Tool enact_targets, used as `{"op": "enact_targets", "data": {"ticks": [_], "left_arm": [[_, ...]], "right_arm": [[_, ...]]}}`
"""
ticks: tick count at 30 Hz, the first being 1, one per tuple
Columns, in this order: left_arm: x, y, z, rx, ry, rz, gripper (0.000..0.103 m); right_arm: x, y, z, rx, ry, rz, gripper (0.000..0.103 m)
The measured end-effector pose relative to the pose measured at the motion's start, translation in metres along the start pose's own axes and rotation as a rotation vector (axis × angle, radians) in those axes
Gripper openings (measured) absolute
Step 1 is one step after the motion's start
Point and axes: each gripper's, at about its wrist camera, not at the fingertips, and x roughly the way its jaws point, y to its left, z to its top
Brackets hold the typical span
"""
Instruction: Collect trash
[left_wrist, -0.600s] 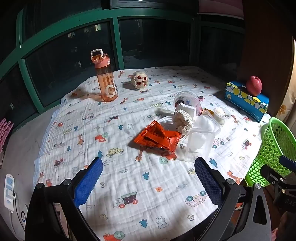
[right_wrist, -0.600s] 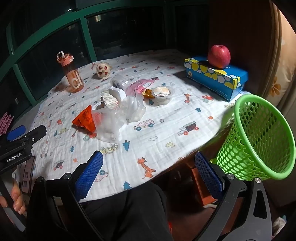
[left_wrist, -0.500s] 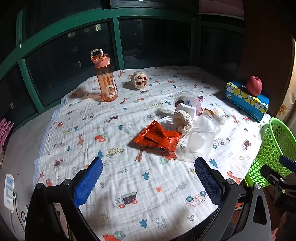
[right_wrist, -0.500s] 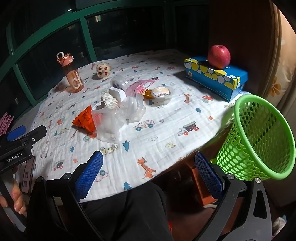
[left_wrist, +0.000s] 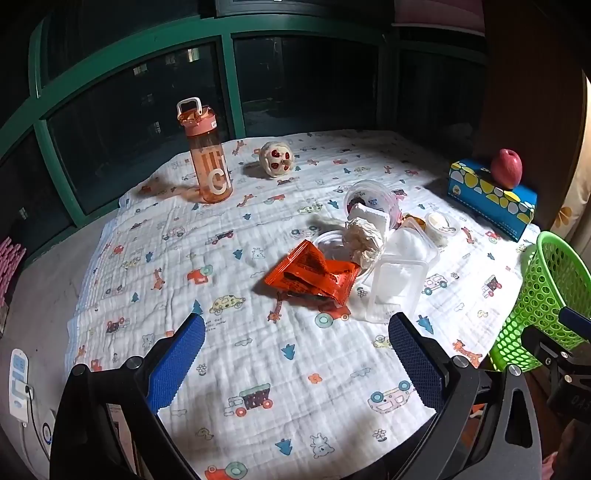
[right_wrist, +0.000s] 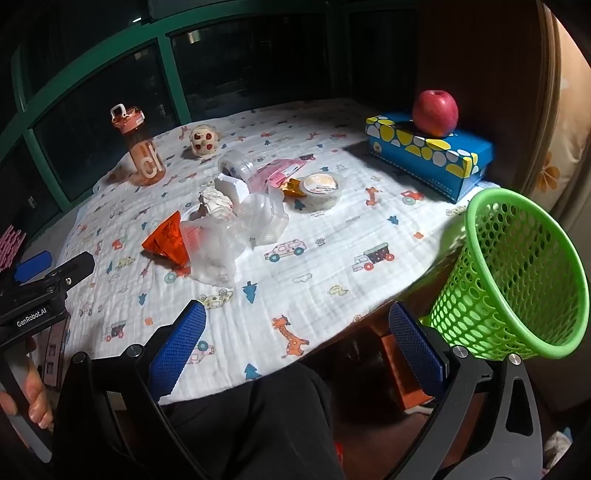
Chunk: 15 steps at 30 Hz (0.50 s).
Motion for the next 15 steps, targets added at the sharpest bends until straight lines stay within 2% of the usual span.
{"op": "enact_targets", "data": {"ticks": [15], "left_arm": [[0.0021, -0.0008, 0.0008, 0.003, 0.002, 0.005, 0.096]], "right_arm": [[0.0023, -0.0006, 0.0009, 0.0, 0.002, 0.001, 0.098]]}}
